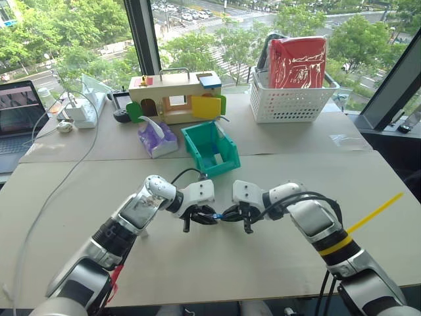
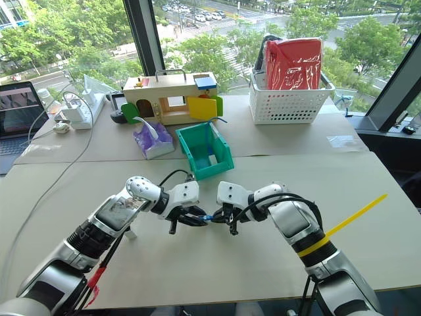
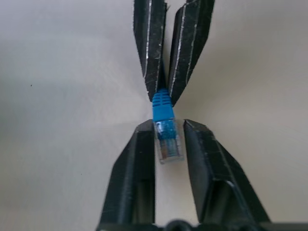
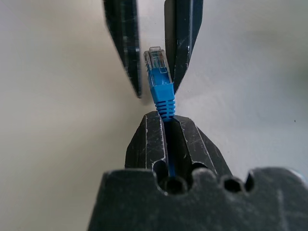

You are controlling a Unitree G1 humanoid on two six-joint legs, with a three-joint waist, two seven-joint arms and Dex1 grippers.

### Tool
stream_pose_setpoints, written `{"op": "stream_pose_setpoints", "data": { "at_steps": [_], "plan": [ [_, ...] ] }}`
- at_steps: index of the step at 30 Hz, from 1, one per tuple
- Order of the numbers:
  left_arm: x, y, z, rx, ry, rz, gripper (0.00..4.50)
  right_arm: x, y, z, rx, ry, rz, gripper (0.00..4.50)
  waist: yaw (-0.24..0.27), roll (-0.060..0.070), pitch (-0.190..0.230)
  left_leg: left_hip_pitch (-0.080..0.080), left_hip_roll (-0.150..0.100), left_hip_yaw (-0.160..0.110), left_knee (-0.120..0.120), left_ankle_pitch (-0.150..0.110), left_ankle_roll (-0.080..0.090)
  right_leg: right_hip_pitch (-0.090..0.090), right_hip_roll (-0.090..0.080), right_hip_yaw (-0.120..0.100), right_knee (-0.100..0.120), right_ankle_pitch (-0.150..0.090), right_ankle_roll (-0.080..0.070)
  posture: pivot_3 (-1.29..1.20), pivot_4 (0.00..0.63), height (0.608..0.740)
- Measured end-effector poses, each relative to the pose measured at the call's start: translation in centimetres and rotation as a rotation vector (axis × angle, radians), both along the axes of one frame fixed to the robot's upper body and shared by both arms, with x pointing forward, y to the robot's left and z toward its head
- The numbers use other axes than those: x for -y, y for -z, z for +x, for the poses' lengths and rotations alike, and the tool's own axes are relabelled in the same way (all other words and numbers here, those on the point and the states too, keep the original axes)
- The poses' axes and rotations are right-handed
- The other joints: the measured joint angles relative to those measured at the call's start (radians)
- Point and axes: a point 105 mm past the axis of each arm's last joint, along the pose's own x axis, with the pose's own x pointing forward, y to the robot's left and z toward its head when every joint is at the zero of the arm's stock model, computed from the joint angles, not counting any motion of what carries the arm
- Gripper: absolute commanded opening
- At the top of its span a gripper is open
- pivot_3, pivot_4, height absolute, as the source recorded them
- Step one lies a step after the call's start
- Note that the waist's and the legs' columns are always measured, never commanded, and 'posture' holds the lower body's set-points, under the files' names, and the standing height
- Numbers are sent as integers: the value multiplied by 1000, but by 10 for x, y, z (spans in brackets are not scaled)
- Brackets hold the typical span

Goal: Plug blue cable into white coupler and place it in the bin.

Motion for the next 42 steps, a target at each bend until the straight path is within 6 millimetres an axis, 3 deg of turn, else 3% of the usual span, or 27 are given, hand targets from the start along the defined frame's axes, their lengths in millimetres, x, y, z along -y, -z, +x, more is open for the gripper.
{"op": "stream_pose_setpoints", "data": {
  "at_steps": [8, 12, 14, 16, 17, 21, 24, 27, 29, 31, 35, 37, 42],
  "plan": [
    [1, -1, 2, 54, 29, 33, 83, 1, 0, -1, -13, 16, 6, 0, 2, 0, 0, 0, 0, 0, 0, 0, 0, 0, 0, 0, 0, 0, 0, 0, 150, 740],
    [3, -6, 6, 77, 21, 21, 83, 4, -6, 2, -87, 116, 77, 0, 6, 0, 0, -3, 0, 0, 1, 0, 0, -2, 0, 0, 0, 0, 0, 0, 150, 740],
    [3, -15, 10, 107, 11, 7, 83, 6, -15, 7, -97, 168, 129, 917, 6, 0, 0, -4, 0, -1, 1, 0, 0, -2, 0, 0, 0, 0, 0, 0, 150, 740],
    [2, -22, 13, 128, 2, -4, 83, 11, -34, 10, -103, 209, 200, 1537, 7, 1, 0, -4, 0, -1, 1, 0, 0, -2, 0, 0, 0, 0, 0, 0, 150, 740],
    [4, -20, 13, 119, 0, -9, 83, 18, -61, 10, -75, 221, 258, 1893, 8, 2, 1, -5, 0, -1, 1, 0, 0, -2, 0, 0, 0, 0, 0, 0, 150, 740],
    [9, -19, 12, 103, -1, -31, 83, 46, -133, 6, 31, 267, 401, 3231, 15, 2, 1, -6, 0, -1, 1, 0, 1, -2, 0, 0, 0, 0, 0, 0, 150, 740],
    [16, -26, 14, 102, -15, -84, 83, 58, -156, 6, 47, 330, 498, 4250, 15, 2, 1, -6, 0, -1, 1, 0, 1, -3, 0, 0, 0, 0, 0, 0, 150, 740],
    [29, -54, 23, 160, -52, -195, 83, 79, -197, 10, 101, 439, 712, 4250, 19, 1, 1, -6, 0, -1, 2, 0, 1, -3, 0, 0, 0, 0, 0, 0, 150, 740],
    [38, -86, 32, 219, -85, -312, 83, 97, -225, 8, 160, 514, 882, 4250, 23, 1, 1, -7, 0, -1, 1, 0, 1, -3, 0, 0, 0, 0, 0, 0, 150, 740],
    [42, -115, 36, 256, -109, -431, 83, 109, -237, 6, 128, 579, 990, 4250, 24, 1, 1, -6, 0, -1, 1, -1, 1, -2, 0, 0, 1, 0, 0, 0, 150, 740],
    [52, -172, 37, 292, -140, -684, 83, 118, -249, -1, -52, 625, 1173, 4250, 24, 2, 1, -7, 0, -1, 1, -1, 1, -3, 0, 0, 2, 0, 0, 0, 150, 740],
    [54, -191, 33, 336, -123, -751, 83, 116, -250, -3, -65, 650, 1171, 4250, 24, 3, 1, -6, 0, -1, -1, -1, 1, -3, 0, 0, 2, 0, 0, 0, 150, 740],
    [54, -200, 39, 544, -172, -771, 83, 101, -221, 8, -179, 722, 1170, 4250, 20, 3, 1, -6, 0, -1, -1, 0, 1, -3, 0, 0, 2, 0, 0, 0, 150, 740]
  ]
}}
